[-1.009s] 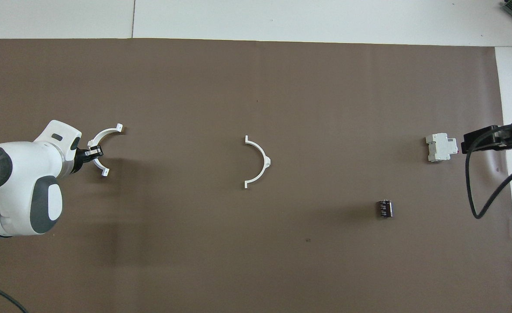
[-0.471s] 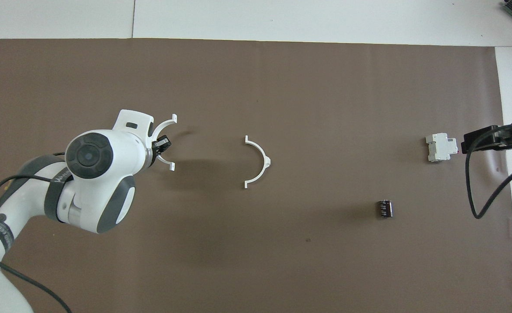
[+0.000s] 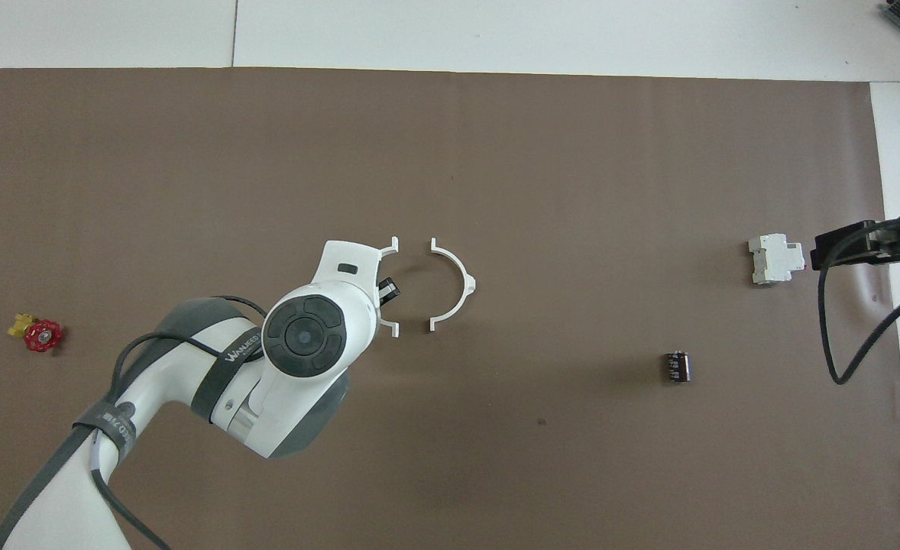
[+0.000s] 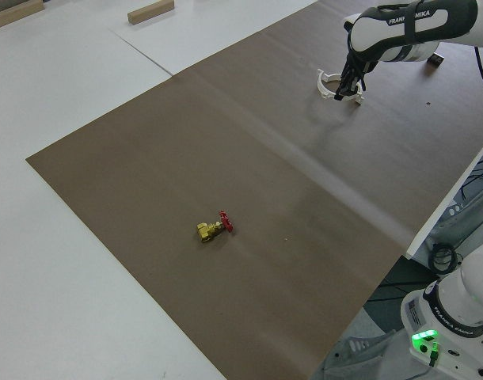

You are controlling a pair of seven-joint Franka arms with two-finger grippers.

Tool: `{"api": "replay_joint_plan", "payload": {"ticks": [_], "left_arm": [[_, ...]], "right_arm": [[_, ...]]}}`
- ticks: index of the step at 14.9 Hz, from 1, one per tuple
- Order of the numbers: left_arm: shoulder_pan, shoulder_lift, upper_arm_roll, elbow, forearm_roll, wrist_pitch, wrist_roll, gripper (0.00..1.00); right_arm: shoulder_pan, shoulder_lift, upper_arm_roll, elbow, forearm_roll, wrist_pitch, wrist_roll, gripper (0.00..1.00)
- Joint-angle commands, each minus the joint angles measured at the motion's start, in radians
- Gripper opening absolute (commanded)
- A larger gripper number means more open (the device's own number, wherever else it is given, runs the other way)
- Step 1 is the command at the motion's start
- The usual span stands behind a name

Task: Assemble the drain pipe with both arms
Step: 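Carry the half-ring with the left gripper toward the placed half-ring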

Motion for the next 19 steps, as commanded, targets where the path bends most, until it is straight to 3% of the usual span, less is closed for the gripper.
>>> {"api": "replay_joint_plan", "payload": {"ticks": [1,2,19], "left_arm": [[-0.053,0.107,0.021,0.116,0.020,-0.033,-0.082,0.00],[-0.066,0.139,0.024,0.128,0.025,-0.030,-0.090,0.00],[-0.044,0.170,0.029,0.116,0.142,-0.013,-0.105,0.00]], "right_arm": [[-0.013,-0.005,0.007,-0.009,0.004,0.015,0.004,1.00],[-0.013,-0.004,0.007,-0.009,0.004,0.015,0.004,1.00],[-0.013,-0.005,0.007,-0.009,0.004,0.015,0.004,1.00]]}}
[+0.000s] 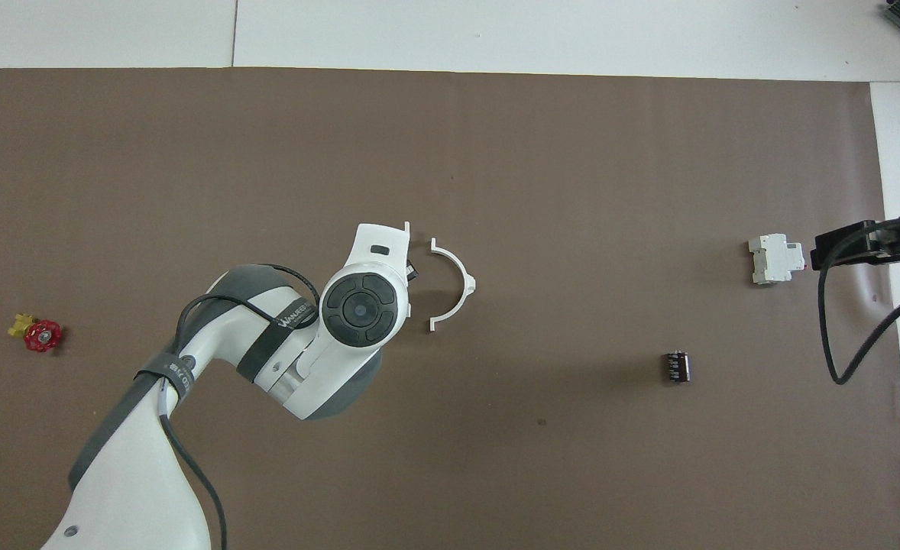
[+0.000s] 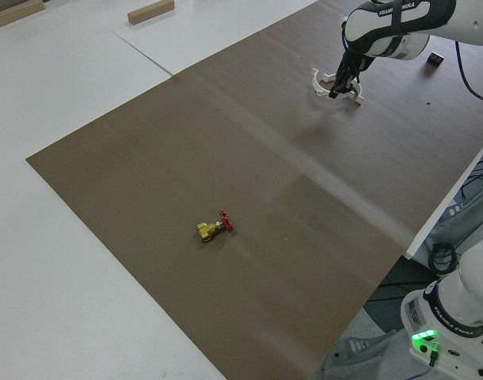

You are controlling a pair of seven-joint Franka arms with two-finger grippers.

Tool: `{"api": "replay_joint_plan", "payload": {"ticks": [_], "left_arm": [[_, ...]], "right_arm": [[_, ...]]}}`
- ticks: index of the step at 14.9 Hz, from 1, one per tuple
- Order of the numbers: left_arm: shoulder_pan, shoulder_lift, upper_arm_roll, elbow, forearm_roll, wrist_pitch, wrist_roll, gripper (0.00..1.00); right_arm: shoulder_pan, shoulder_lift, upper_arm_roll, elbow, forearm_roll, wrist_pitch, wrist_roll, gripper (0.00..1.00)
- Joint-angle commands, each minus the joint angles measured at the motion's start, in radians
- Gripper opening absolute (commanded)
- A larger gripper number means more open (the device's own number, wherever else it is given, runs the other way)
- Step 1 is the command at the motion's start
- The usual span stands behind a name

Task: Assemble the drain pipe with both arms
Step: 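Carry the half-ring with the left gripper toward the placed half-ring, then press the held half-ring against the other to close the ring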

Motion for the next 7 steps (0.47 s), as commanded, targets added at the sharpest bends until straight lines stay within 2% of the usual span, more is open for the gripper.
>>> {"api": "replay_joint_plan", "payload": {"ticks": [1,7], "left_arm": [[-0.008,0.013,-0.001,-0.008,0.033,-0.007,-0.023,0.00],[-0.027,0.013,-0.001,-0.008,0.033,-0.004,-0.060,0.00]], "right_arm": [[-0.013,-0.004,0.008,-0.009,0.004,0.015,0.005,1.00],[-0.013,-0.004,0.007,-0.009,0.004,0.015,0.005,1.00]]}}
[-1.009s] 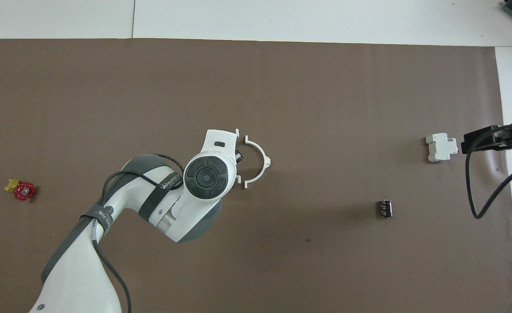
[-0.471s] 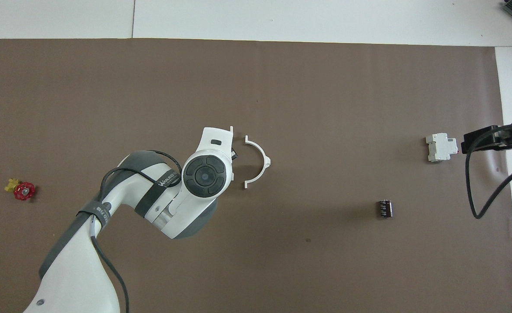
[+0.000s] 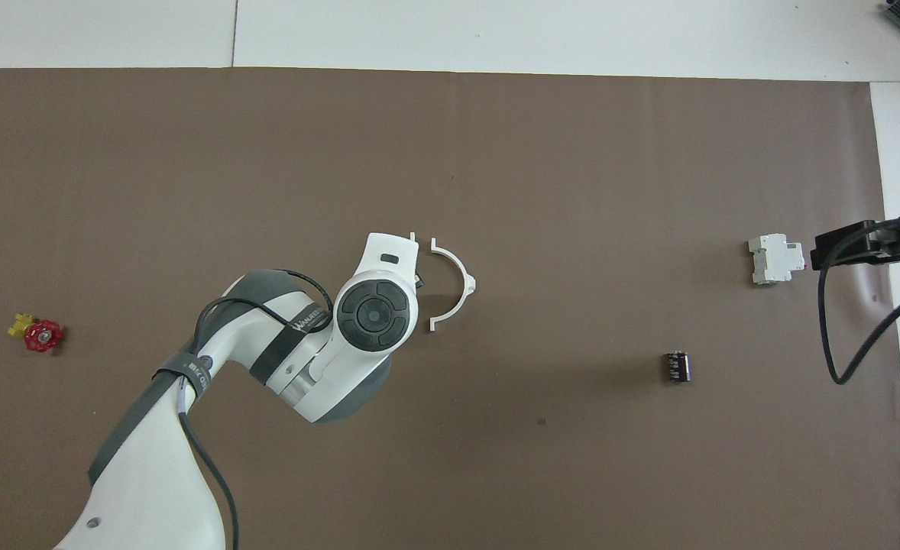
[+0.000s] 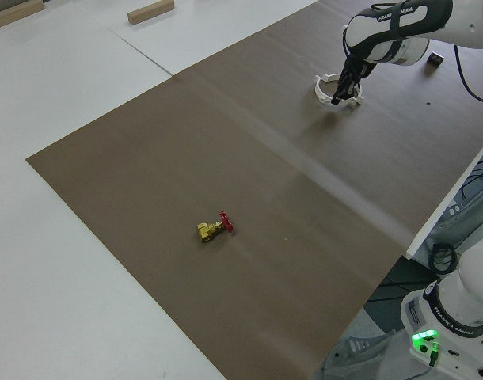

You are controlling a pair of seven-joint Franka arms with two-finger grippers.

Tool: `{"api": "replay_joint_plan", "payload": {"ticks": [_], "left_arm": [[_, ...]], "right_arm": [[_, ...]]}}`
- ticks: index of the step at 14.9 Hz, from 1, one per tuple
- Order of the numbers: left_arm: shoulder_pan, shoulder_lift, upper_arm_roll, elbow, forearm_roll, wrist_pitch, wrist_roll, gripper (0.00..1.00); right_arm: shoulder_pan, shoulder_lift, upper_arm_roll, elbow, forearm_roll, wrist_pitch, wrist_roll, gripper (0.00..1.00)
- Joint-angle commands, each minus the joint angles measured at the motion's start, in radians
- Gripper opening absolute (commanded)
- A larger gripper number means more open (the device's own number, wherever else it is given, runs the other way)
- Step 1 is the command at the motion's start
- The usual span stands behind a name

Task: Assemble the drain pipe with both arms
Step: 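Press the held half-ring against the other to close the ring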

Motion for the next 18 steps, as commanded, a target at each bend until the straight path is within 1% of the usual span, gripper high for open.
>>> {"api": "replay_joint_plan", "payload": {"ticks": [1,7,9,18], "left_arm": [[-0.025,-0.005,0.008,-0.003,0.028,-0.001,-0.059,0.00],[-0.050,-0.001,0.008,-0.003,0.028,0.002,-0.098,0.00],[-0.053,0.015,0.008,0.009,0.028,0.003,-0.118,0.00],[-0.053,0.027,0.008,0.017,0.034,0.016,-0.118,0.00]], "right_arm": [[-0.013,-0.004,0.007,-0.009,0.004,0.013,0.004,1.00],[-0.013,-0.004,0.007,-0.009,0.004,0.015,0.004,1.00],[-0.013,-0.004,0.007,-0.009,0.004,0.015,0.004,1.00],[-0.013,-0.004,0.007,-0.009,0.004,0.015,0.004,1.00]]}}
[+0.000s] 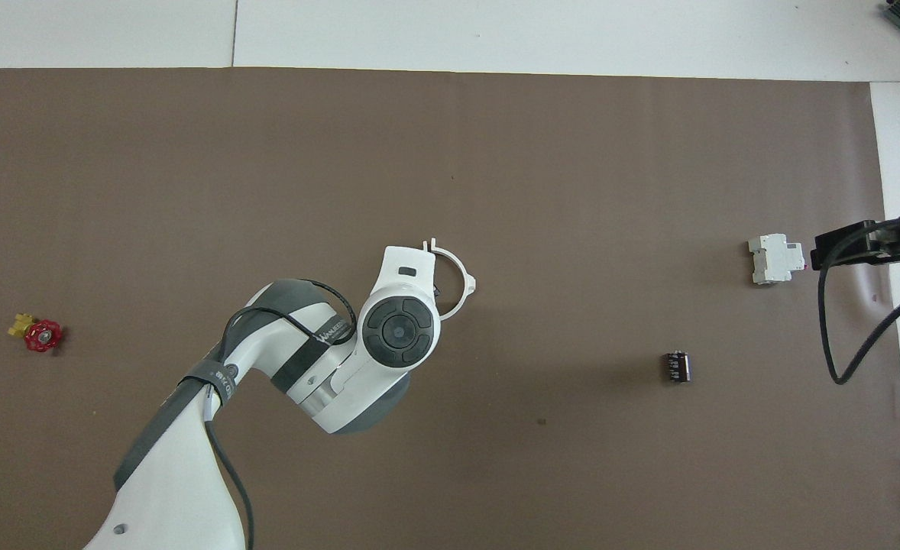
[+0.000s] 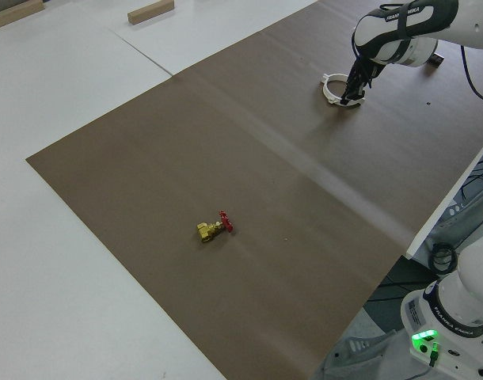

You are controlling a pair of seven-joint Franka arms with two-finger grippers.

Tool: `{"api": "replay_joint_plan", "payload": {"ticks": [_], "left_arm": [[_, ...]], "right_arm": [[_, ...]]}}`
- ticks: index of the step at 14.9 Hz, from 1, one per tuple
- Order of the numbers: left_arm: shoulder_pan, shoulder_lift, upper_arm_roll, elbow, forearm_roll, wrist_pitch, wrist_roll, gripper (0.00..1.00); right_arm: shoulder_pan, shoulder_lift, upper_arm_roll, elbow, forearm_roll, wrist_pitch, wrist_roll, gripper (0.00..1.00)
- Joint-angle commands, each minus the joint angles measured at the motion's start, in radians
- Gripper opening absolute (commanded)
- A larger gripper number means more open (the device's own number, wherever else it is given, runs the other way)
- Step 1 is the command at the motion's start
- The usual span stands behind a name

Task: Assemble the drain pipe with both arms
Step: 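Press the held half-ring against the other to close the ring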

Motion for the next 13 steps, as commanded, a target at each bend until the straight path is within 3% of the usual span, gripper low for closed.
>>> {"api": "replay_joint_plan", "payload": {"ticks": [1,13], "left_arm": [[-0.012,0.016,0.012,0.015,0.032,0.012,-0.028,0.00],[-0.003,0.025,0.012,0.021,0.044,0.031,-0.026,0.00]], "right_arm": [[-0.013,-0.005,0.008,-0.009,0.006,0.015,0.005,1.00],[-0.013,-0.004,0.007,-0.009,0.004,0.015,0.004,1.00]]}}
